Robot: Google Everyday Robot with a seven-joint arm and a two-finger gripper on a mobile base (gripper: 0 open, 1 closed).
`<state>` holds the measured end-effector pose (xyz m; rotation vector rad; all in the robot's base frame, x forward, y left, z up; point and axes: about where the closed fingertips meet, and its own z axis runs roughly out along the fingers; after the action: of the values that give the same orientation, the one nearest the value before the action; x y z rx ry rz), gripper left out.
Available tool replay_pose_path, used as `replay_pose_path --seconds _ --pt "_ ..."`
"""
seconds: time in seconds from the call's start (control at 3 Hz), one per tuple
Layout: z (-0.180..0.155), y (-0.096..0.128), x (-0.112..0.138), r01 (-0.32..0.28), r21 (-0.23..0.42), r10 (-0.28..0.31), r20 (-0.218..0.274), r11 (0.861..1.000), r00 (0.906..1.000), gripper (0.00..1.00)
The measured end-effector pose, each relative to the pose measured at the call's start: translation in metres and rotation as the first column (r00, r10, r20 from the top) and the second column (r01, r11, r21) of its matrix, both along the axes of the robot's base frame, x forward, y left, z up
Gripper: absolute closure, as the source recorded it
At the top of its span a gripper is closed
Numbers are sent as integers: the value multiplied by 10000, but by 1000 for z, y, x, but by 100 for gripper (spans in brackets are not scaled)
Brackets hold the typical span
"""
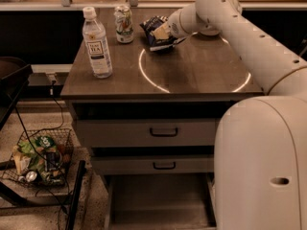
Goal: Place blue chip bag into bottom drawer
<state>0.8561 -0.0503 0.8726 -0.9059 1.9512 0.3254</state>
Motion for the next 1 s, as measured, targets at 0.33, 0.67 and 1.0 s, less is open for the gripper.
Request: replay_pose_path --seconds 0.33,0.67,1.0 --pt "0 0 0 0 0 0 0 10000 10000 100" --pt "1 0 0 0 0 0 1 10000 10000 100" --pt "1 0 0 -1 -1 1 1 10000 10000 100"
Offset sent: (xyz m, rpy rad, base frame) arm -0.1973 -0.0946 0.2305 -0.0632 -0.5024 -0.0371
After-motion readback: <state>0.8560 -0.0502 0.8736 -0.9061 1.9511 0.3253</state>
